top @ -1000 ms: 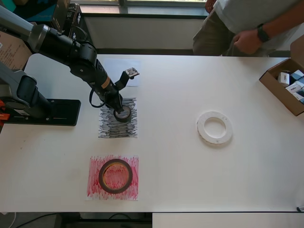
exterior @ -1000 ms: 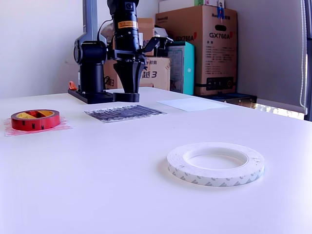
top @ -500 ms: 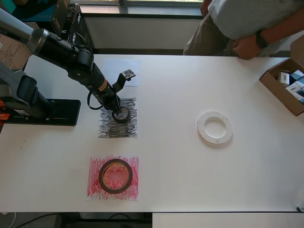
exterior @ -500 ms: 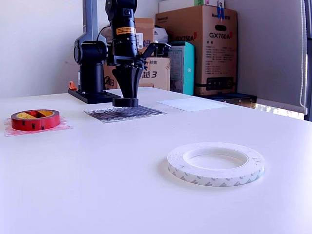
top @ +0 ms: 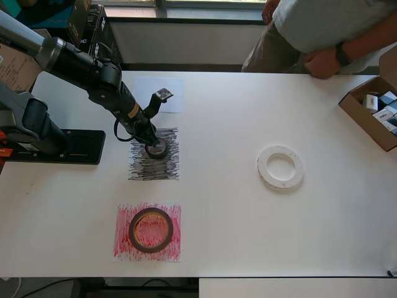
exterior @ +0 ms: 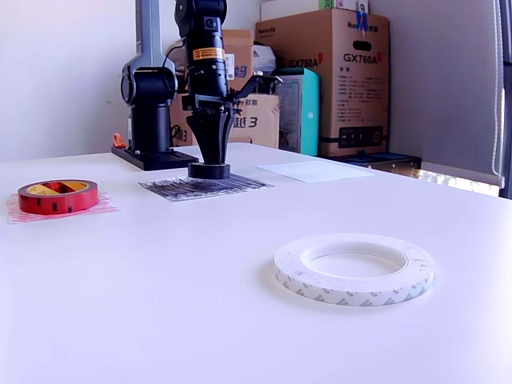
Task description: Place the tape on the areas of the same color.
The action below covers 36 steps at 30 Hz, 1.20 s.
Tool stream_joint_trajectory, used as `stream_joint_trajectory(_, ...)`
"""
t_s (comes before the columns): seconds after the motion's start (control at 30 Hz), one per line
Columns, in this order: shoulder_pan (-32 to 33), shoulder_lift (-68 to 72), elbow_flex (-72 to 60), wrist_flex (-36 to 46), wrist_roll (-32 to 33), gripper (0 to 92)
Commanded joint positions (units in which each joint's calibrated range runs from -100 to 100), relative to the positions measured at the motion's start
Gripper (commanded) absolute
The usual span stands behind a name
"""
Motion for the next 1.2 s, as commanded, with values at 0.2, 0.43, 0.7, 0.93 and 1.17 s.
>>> stream_joint_trajectory(0.2,-0.34,0.18,-0.04,0.63,-1.13,25.4)
stream_joint_trajectory(0.43,0.45,-0.56,-0.31,0.63,-1.05,27.0)
stream_joint_trajectory(0.7,1.95,-4.40,-2.04,0.71,1.73,27.0)
stream_joint_trajectory(0.93,2.97,-13.38,-3.68,2.07,9.76,27.0)
stream_joint_trajectory(1.17,2.34,-14.03,-28.39,24.64,15.90,26.7)
